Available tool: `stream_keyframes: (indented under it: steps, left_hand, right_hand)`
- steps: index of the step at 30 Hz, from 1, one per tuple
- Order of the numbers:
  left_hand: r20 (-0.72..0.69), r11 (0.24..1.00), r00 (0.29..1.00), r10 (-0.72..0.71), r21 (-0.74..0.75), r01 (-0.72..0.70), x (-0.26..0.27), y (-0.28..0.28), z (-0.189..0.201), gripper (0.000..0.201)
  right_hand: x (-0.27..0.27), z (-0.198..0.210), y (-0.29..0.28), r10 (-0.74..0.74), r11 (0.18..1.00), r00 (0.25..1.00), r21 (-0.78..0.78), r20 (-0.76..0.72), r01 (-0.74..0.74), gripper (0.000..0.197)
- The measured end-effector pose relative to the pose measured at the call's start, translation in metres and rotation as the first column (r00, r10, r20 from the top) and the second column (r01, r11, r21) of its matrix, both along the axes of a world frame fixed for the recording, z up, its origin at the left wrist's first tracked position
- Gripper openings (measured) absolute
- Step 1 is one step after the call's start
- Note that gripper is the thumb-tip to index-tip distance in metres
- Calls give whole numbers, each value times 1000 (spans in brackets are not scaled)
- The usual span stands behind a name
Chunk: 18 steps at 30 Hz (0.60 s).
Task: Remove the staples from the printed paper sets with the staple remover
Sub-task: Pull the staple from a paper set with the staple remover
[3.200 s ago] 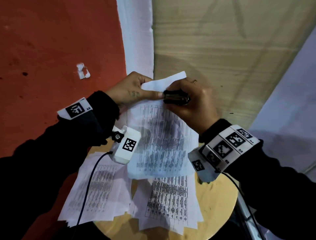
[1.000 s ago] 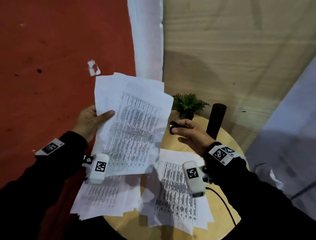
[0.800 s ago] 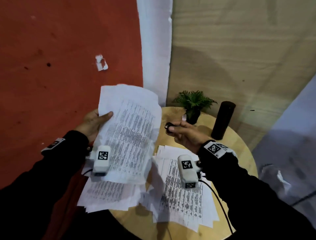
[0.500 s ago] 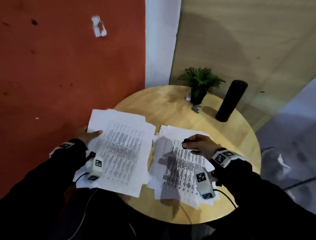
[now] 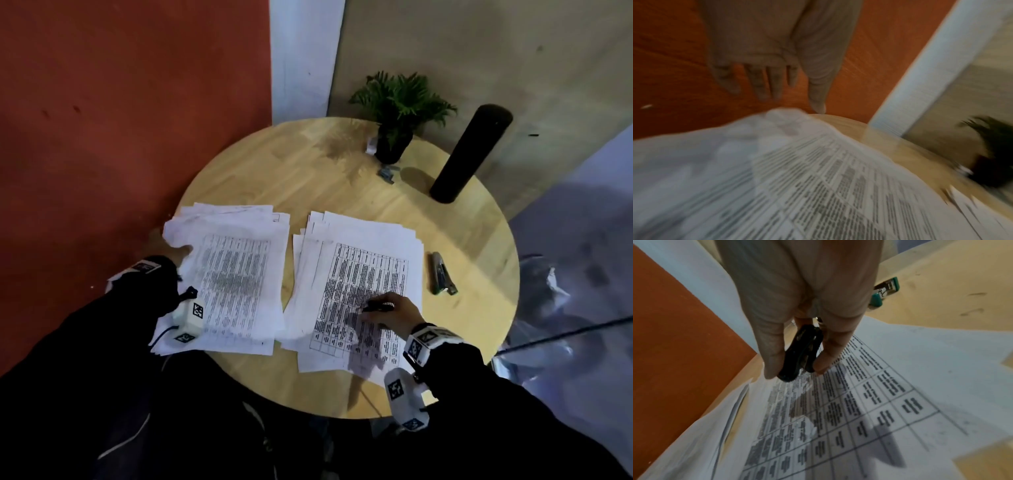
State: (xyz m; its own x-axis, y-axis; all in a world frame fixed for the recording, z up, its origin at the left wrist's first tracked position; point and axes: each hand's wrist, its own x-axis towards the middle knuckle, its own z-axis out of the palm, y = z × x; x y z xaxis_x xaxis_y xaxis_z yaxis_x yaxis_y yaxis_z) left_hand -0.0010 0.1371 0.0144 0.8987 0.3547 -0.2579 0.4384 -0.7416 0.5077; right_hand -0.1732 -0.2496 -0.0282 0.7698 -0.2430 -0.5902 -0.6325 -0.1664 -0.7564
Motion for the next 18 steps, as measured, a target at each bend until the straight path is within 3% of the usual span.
stream_keyframes:
  steps: [2,4,7,9,11,14,18]
  left_hand:
    - [47,984,996,-78,162,70,-1,-26,8,69]
    - [77,966,978,-194,191,176,-6,-62,13,59]
    - [57,918,916,-396,41,395,-17,-119,4,43]
    - [-15,881,884,-468,-80,466,-27,-155,-6,41]
    - [-128,879,873,-471,-149,453,-33,-183,-21,54]
    - [-258,916,880,-400,-85,391,-38,-207,-37,76]
    - [-304,969,921,-244,-41,243,-40,-221,-44,77]
  right_hand:
    - [0,-6,-3,47,997,999,-60,7,-47,23]
    - [0,-9,-5,108,994,994,-17,32,-107,32]
    - [0,-13,-8,157,986,982,31,103,-161,39]
    - [0,-14,-8,175,984,977,19,123,-178,37]
    - [0,-15,-7,157,987,981,10,114,-159,39]
    - [-1,-14,-5,79,997,992,10,101,-81,37]
    - [-2,-15,-3,-5,998,996,56,84,0,30]
